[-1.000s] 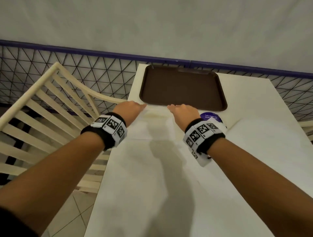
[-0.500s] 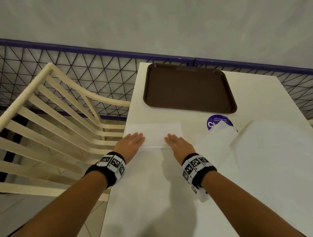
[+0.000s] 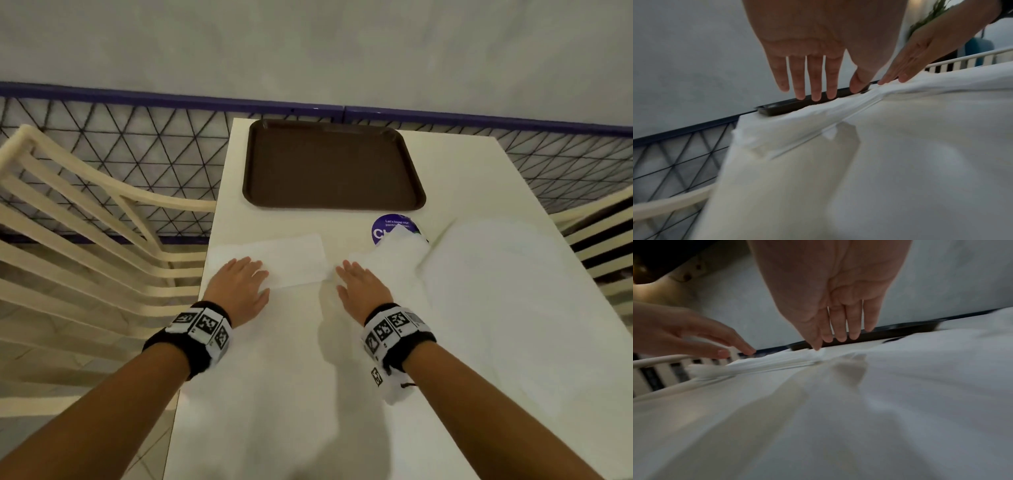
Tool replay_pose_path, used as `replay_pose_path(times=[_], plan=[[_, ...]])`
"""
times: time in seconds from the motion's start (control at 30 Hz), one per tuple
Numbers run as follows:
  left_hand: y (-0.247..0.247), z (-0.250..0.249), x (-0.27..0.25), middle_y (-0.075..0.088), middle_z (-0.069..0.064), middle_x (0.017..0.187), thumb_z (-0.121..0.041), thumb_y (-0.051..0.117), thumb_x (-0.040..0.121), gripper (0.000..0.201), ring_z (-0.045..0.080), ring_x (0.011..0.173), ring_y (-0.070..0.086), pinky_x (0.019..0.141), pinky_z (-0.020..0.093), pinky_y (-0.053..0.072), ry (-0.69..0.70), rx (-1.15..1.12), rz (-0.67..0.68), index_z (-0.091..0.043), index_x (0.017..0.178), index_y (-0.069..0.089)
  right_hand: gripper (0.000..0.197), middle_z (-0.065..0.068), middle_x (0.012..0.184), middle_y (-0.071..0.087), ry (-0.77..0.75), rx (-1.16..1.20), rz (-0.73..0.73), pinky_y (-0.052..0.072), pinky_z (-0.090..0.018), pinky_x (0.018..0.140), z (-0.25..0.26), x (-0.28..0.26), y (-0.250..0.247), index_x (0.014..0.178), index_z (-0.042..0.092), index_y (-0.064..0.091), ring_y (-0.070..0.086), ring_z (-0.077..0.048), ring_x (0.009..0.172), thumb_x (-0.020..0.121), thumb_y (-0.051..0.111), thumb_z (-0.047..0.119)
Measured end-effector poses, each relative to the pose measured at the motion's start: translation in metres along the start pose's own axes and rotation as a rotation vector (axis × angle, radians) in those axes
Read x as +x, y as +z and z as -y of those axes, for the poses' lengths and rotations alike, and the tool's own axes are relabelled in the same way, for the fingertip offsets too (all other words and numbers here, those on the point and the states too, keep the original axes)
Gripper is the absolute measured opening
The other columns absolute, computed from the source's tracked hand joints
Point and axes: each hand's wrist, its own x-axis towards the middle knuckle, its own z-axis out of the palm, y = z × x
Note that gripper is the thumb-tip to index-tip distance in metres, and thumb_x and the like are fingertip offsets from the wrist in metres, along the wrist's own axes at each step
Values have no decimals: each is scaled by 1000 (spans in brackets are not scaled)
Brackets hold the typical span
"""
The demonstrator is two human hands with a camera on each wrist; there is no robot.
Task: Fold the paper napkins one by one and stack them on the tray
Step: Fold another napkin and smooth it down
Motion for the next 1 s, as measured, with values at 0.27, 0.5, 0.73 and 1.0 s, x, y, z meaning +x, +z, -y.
replay_pose_path(times=[0.27,0.5,0.73,1.0], plan=[[-20,-90,34,72,5,80,-27,73,61,20,22,72,71,64,34,57,315,-1,-151,-13,76,74,58,-6,152,24,465,156,-68,27,-32,112,-119,-69,3,146,15,24,25,-21,140,94,48,28],[-31,-145,43,70,11,99,-17,78,66,32,28,93,67,82,38,53,332,-97,-166,-7,96,72,68,-10,135,45,528,202,-23,38,-37,100,-136,-67,8,138,13,34,44,-27,126,85,54,52],[-35,-172,47,42,0,141,-29,36,97,42,17,131,37,108,27,24,223,-30,-60,-18,138,41,33,-13,125,52,434,3,-77,41,-36,93,-151,-65,-3,127,7,43,51,-30,116,100,29,18],[-60,-175,65,27,-2,151,-33,56,89,63,17,138,28,109,29,24,268,-191,-191,-20,144,29,21,-14,99,63,-41,82,-429,48,-34,73,-106,-87,-55,99,3,62,63,-32,88,88,52,18]])
